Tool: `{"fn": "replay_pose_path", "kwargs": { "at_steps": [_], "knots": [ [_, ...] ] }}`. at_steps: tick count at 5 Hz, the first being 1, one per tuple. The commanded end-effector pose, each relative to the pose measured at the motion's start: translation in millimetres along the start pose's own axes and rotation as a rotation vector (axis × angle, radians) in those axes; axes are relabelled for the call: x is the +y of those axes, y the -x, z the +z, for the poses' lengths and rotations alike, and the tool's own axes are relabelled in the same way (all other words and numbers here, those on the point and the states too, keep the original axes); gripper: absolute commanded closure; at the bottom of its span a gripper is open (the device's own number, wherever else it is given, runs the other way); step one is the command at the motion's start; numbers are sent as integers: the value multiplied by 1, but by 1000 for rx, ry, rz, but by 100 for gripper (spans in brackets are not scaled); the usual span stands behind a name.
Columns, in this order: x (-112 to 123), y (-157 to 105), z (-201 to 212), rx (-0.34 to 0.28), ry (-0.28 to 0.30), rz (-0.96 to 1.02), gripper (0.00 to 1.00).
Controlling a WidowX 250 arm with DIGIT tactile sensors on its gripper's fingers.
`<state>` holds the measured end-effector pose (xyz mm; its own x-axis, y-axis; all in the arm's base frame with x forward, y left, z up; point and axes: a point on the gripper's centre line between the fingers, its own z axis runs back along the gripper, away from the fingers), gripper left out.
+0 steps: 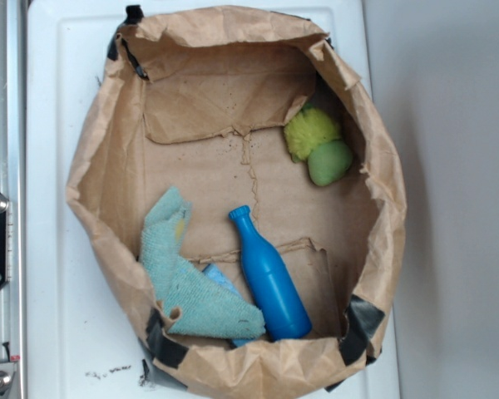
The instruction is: Grab the blue bottle.
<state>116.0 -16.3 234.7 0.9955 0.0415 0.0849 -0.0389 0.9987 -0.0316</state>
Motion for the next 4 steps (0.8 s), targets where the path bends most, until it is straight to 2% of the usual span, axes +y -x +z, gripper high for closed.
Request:
{"fn": "replay_pose_path", "kwargs": {
  "at_steps": [1, 2, 3, 4],
  "knots": [
    [0, 0, 0, 0, 0, 0, 0],
    [4, -44, -10, -19, -99, 37, 0],
    [1, -87, -5, -74, -126, 10, 0],
    [5, -115, -21, -157, -196, -103, 0]
  ]
}}
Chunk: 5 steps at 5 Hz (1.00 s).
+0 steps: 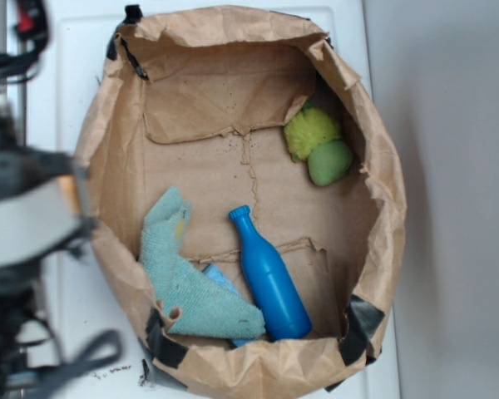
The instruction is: Grab the blue bottle.
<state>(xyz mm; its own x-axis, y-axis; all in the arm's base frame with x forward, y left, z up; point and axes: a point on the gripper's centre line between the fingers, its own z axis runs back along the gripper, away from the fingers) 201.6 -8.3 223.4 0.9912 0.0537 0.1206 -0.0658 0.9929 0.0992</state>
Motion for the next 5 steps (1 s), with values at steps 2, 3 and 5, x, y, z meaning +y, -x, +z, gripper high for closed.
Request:
{"fn": "replay_pose_path", "kwargs": {
  "at_steps": [2, 3, 5],
  "knots": [
    [-2, -63, -60, -284, -193, -506, 0],
    [3, -70, -79, -246, -127, -559, 0],
    [-1, -85, -118, -107, -125, -631, 0]
  ]
}}
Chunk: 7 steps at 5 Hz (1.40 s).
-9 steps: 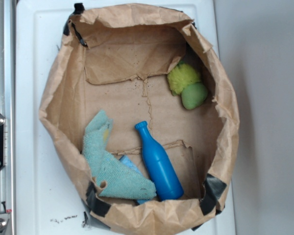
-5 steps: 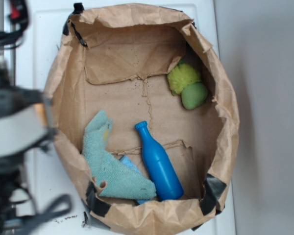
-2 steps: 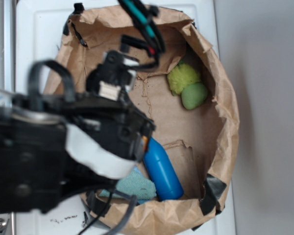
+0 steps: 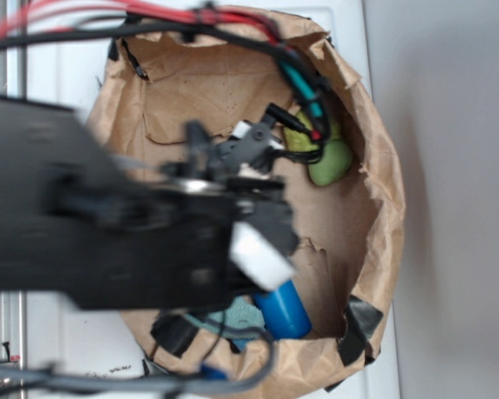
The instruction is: Grab the blue bottle.
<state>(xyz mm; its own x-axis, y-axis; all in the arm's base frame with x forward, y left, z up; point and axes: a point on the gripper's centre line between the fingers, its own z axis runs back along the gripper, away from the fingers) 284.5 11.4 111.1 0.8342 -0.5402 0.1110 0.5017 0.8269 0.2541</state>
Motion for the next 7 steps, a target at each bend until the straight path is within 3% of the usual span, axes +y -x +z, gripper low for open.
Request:
{"fn": "replay_pose_path", "kwargs": {
  "at_steps": [1, 2, 5, 6, 7],
  "knots": [
    [15, -19, -9, 9, 2, -25, 0],
    [4, -29, -22, -2, 44, -86, 0],
    [-29, -55, -42, -46, 94, -255, 0],
    [-44, -56, -46, -41, 135, -297, 0],
    [-55, -54, -34, -92, 190, -320, 0]
  ]
}}
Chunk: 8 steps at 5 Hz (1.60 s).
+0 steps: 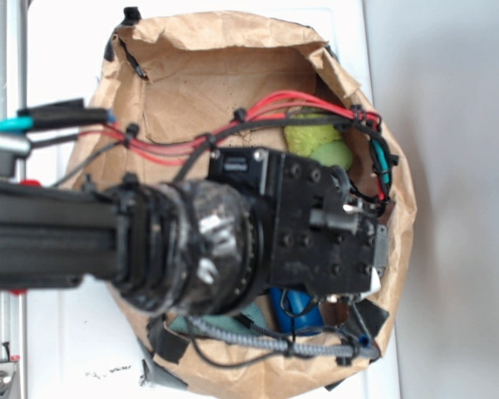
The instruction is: Grab the blue bottle.
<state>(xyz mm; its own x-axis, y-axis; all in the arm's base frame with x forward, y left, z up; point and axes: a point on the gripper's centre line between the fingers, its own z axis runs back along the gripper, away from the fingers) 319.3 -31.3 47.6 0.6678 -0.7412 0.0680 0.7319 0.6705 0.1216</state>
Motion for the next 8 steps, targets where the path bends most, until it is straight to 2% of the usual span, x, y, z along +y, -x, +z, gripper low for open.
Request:
{"fn": "replay_pose_path", "kwargs": {
  "at_steps": [1, 2, 4, 5, 6, 8],
  "knots": [
    [-34, -18, 35, -141, 28, -94, 0],
    [-44, -14, 38, -153, 21, -80, 100],
    [-57, 0, 38, -152, -4, -94, 100],
    [-45, -5, 36, -140, 7, -98, 56],
    [-39, -11, 36, -128, 19, -86, 0],
    [-44, -13, 37, -137, 12, -128, 0]
  ]
}}
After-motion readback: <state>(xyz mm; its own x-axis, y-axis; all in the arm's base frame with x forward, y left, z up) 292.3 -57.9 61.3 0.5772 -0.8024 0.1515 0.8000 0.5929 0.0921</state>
